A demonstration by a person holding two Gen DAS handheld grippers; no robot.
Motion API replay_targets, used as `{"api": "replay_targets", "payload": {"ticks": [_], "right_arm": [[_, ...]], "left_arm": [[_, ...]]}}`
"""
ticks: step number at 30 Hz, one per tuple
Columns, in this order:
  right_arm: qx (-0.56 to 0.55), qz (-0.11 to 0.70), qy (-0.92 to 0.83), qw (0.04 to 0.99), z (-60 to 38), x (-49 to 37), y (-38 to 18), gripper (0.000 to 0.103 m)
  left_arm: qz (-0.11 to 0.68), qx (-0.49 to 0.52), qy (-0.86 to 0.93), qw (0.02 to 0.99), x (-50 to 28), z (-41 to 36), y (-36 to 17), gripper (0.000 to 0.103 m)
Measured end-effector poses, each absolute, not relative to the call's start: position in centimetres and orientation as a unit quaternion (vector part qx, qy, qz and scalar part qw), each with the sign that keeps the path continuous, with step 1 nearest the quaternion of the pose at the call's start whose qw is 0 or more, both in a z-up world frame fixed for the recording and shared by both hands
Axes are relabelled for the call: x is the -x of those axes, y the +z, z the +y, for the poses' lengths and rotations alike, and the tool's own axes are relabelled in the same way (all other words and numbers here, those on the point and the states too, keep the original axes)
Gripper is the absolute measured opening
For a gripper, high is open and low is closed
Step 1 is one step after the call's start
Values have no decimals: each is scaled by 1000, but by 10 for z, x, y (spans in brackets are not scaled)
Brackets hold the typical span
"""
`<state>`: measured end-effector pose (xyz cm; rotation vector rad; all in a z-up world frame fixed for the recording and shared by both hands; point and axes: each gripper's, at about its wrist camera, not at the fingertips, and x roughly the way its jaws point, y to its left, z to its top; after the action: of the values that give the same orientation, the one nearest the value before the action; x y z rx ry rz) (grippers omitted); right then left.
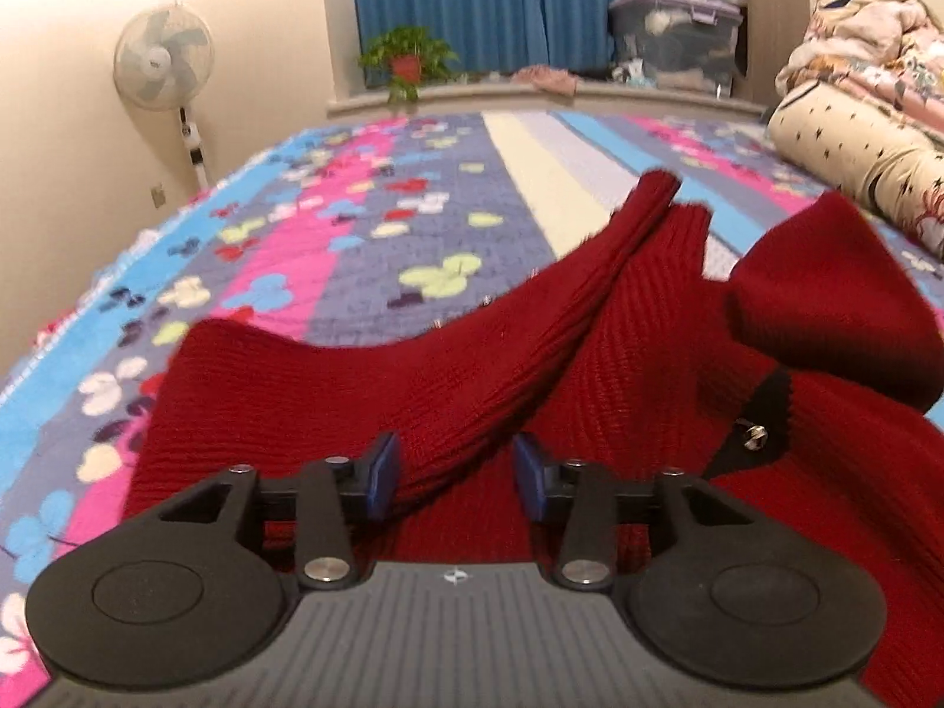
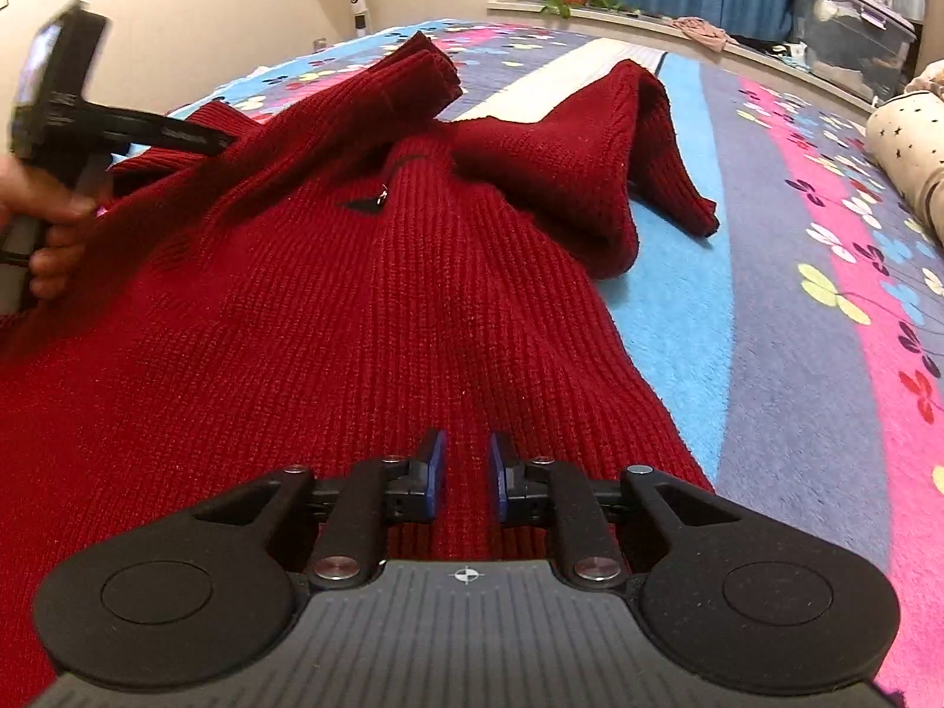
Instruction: Fold small clothes
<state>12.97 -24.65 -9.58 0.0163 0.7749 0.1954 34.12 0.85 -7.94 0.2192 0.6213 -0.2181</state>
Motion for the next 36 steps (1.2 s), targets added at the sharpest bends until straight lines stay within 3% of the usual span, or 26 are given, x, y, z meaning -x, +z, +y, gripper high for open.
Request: {"api": "replay_targets", "payload": {"ticks": [2,3,4,6,11,15,19,22,26,31,34,36], "right_arm": [[-11,376,99,921,-248,-129,-97,18],[-11,375,100,921,-248,-130,-97,18],[-9,375,100,922,-248,-130,-97,18],[-5,373,102,922,-247,-130,-97,18],[-4,373,105,922,-247,-130,-97,18],[2,377,106,920,-247,-130,-97,18],[1,386,107,916,-249,-133,-95,19],[6,389,107,915,-248,-131,-94,19],[15,391,100,915,-245,-129,-93,19],[32,390,87,916,-236,-128,-93,19],[34,391,83,916,-235,-128,-93,19],[39,389,83,917,-233,-129,-94,19]], "left_arm": [[308,-108,-106,939,-348,8,-84,47],[306,-106,-106,940,-351,8,-85,42],[306,-100,-106,941,-354,10,-85,22],[308,-88,-100,942,-356,16,-81,12],[268,-11,-43,962,-345,68,-33,10],[245,79,100,961,-308,168,10,9],[248,203,259,911,-240,293,30,0],[236,272,325,874,-187,363,15,1],[278,392,257,838,-163,403,-33,3],[309,281,196,887,-183,392,-37,35],[316,343,147,872,-182,407,-53,46],[318,345,152,870,-185,410,-64,46]]}}
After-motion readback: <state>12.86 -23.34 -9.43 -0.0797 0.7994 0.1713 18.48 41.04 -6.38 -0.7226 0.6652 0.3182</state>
